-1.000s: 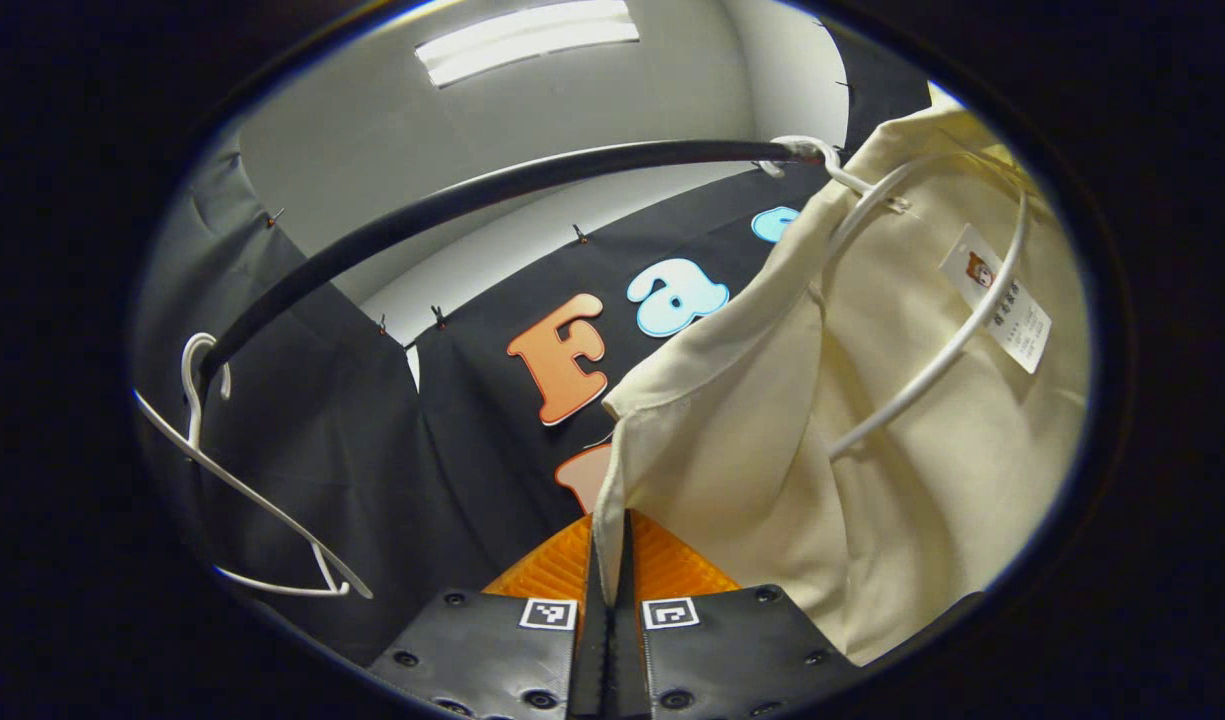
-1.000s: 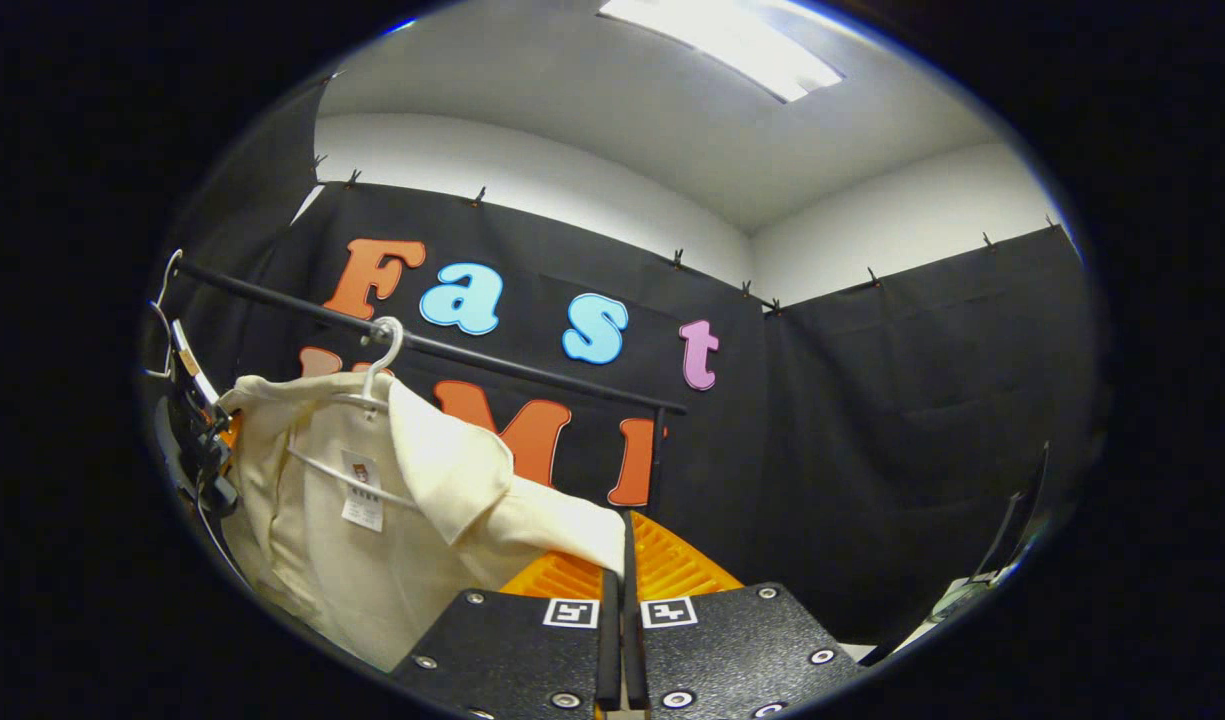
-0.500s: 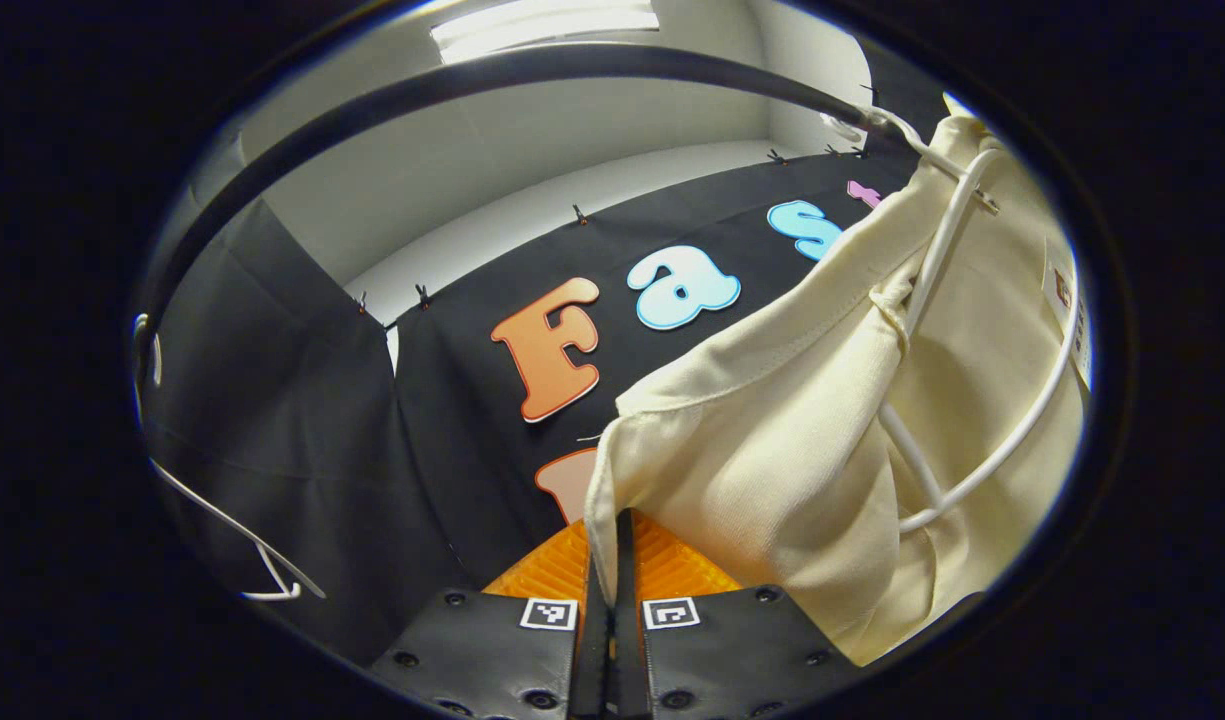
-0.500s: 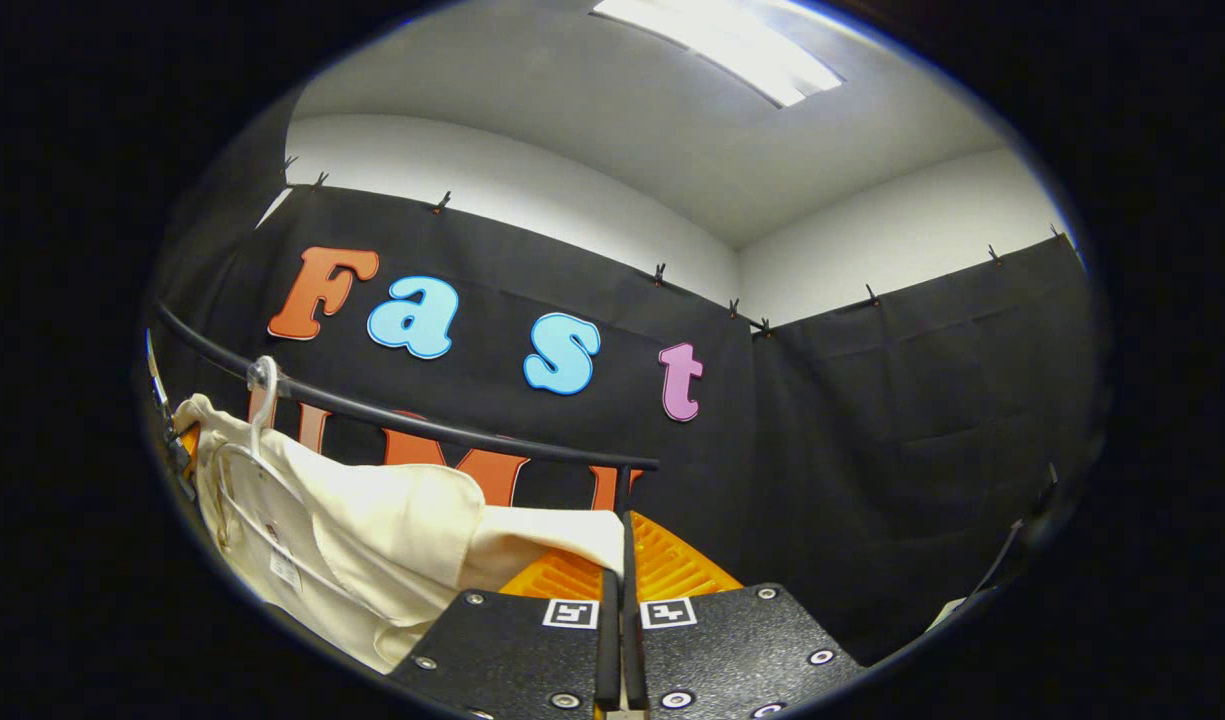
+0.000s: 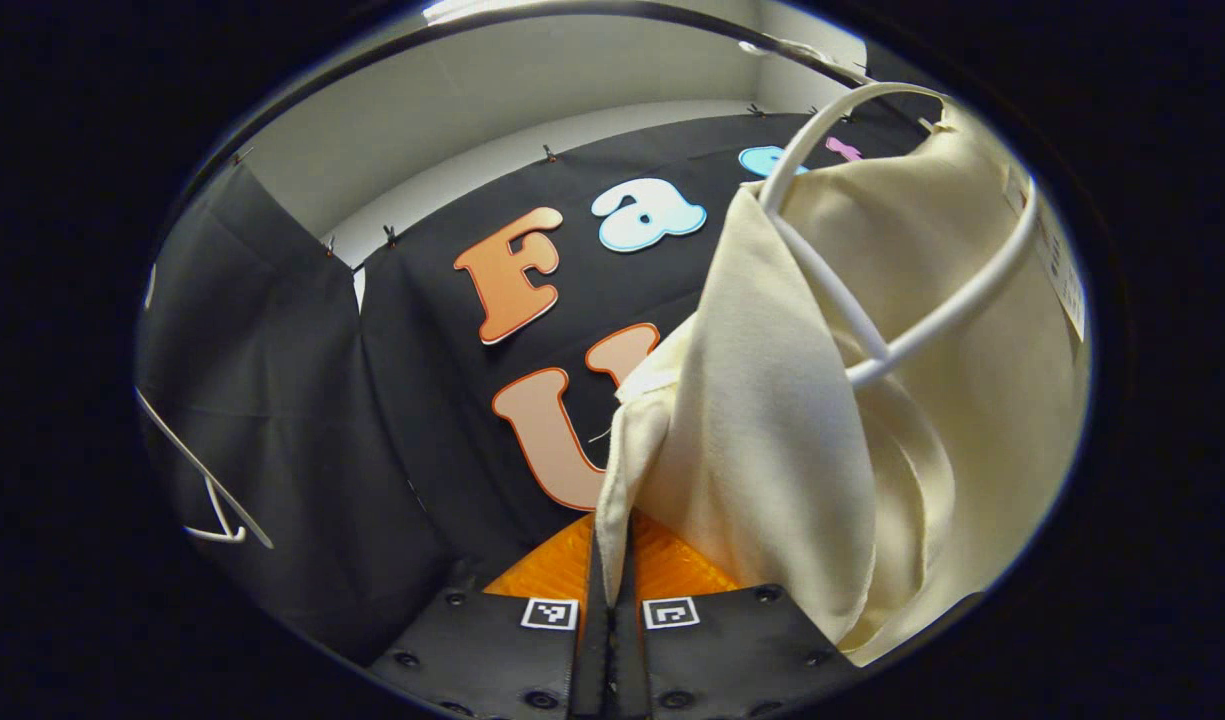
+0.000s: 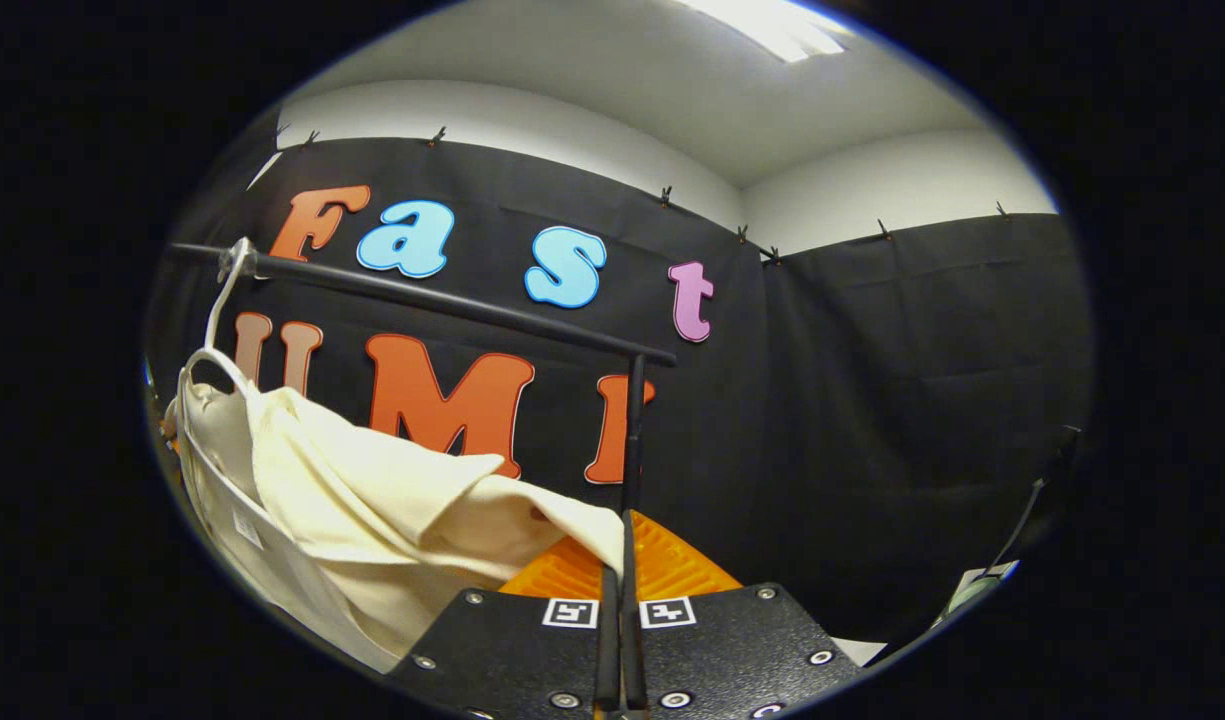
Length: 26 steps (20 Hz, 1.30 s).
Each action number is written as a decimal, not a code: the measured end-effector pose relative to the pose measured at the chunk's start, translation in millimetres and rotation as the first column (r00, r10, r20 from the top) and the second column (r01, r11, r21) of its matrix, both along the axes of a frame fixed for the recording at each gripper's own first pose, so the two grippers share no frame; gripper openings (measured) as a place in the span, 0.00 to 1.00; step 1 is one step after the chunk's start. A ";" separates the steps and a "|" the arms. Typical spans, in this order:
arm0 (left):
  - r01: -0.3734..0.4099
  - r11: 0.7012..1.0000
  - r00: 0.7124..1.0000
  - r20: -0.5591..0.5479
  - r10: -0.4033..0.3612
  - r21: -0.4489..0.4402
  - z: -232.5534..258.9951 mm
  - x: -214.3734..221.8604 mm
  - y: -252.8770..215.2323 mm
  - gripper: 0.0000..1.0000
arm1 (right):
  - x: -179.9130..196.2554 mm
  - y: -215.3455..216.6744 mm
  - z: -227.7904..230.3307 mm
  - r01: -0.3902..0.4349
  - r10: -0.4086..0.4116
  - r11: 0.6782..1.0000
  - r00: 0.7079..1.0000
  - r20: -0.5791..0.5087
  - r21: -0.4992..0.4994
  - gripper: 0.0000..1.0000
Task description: Grasp the clothes on the hanger with both hands and then place them into the laundry hamper below.
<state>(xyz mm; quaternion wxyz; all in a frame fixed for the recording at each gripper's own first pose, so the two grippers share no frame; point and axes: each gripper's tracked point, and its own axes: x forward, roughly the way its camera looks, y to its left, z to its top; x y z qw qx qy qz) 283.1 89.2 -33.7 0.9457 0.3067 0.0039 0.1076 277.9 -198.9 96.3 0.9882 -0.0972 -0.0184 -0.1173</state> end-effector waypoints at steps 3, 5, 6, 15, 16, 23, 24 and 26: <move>0.005 1.000 0.999 -0.053 -0.007 -0.029 -23.7 5.7 0.8 0.10 | 16.0 -12.6 -43.3 0.019 -0.018 1.000 0.996 -0.092 0.009 0.00; 0.026 0.999 0.998 -0.061 -0.028 -0.034 -22.2 4.6 -10.9 0.10 | 26.3 -22.4 -58.7 0.033 -0.027 0.998 0.993 -0.118 0.047 0.00; 0.041 0.998 0.996 -0.073 -0.044 -0.036 -26.1 -0.4 -18.3 0.10 | 32.2 -27.2 -65.2 0.044 -0.035 0.997 0.990 -0.135 0.058 0.00; 0.006 0.997 0.988 -0.156 -0.019 -0.081 -65.9 -15.9 1.1 0.10 | 17.1 -20.8 -164.8 0.079 -0.066 0.996 0.967 -0.248 0.043 0.00; -0.015 0.996 0.987 -0.164 0.000 -0.093 -75.9 -22.4 10.1 0.10 | 7.4 -10.5 -190.7 0.068 -0.042 0.994 0.962 -0.268 0.087 0.00; -0.016 0.977 0.980 -0.199 -0.027 -0.211 -135.4 -102.6 22.8 0.10 | -75.9 73.5 -228.5 -0.086 0.113 0.988 0.970 -0.213 0.129 0.00; -0.007 0.977 0.980 -0.196 -0.035 -0.212 -135.4 -114.5 19.0 0.10 | -86.3 87.3 -230.3 -0.112 0.137 0.986 0.964 -0.226 0.122 0.00; 0.004 0.973 0.979 -0.196 -0.050 -0.229 -133.4 -134.6 15.9 0.10 | -105.9 111.3 -230.1 -0.158 0.185 0.980 0.951 -0.248 0.122 0.00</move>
